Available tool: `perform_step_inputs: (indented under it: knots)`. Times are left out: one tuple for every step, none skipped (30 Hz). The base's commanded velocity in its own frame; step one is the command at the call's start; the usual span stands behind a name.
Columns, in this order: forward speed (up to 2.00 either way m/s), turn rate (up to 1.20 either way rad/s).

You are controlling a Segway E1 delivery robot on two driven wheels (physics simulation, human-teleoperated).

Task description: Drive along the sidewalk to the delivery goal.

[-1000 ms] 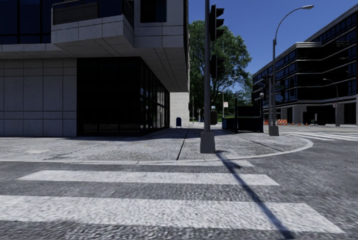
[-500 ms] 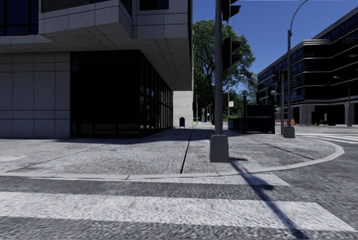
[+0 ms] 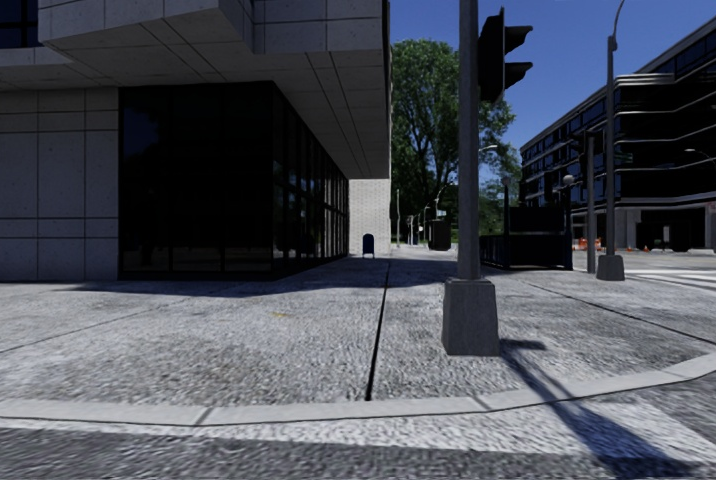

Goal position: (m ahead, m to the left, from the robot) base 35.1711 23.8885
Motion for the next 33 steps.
perform_step_inputs:
  knots:
    - [1.91,0.34]
    - [1.91,0.44]
    - [1.9,0.48]
    - [1.87,0.48]
    - [1.78,0.49]
    - [1.71,0.49]
    - [1.63,0.49]
    - [1.59,0.49]
    - [1.58,0.49]
    - [1.58,0.49]
    - [1.58,0.49]
    - [1.57,0.49]
    - [1.55,0.49]
    - [1.55,0.49]
    - [1.54,0.49]
    - [1.52,0.49]
    - [1.51,0.49]
    - [1.51,0.49]
    - [1.51,0.49]
    - [1.51,0.49]
    - [1.51,0.49]
    - [1.51,0.49]
    - [1.51,0.49]
    - [1.51,0.49]
    - [1.51,0.49]
    - [1.51,0.49]
    - [1.51,0.49]
    - [1.51,0.49]
    - [1.51,0.49]
    - [1.51,0.47]
    - [1.51,0.42]
    - [1.51,0.42]
    - [1.51,0.4]
